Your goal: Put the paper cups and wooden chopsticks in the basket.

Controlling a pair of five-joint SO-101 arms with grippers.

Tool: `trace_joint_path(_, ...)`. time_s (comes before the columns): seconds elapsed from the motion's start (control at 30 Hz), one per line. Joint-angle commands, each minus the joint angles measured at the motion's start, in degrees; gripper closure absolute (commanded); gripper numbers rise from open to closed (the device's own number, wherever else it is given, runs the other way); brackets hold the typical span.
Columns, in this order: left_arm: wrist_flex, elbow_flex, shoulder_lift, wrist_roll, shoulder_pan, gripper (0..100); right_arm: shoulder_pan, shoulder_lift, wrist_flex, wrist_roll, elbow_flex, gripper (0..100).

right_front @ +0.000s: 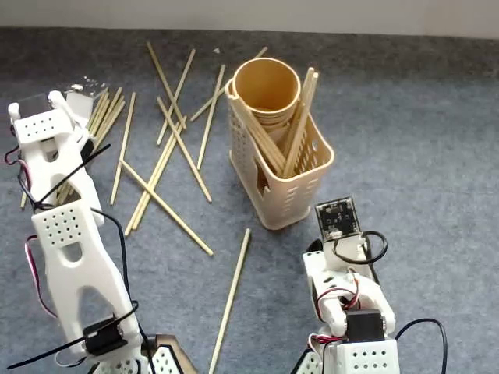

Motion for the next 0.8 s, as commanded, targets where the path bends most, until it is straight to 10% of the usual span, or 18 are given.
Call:
trace_joint_path(0.0,0.5,-0.6,-3.8,0.1,3.2,98,-0.6,-0.6,0.4,-0.3,-0.1,72.4)
trace_joint_path(0.37,0.1,-0.7,-21.7,15.8,5.1,100,-0.6,-0.6,0.3,-0.3,-0.1,72.4)
trace_joint_path(0.77,0.0,-0.7,-47.9,28.6,23.8,100,-0.6,-0.6,0.3,-0.3,-0.1,72.4)
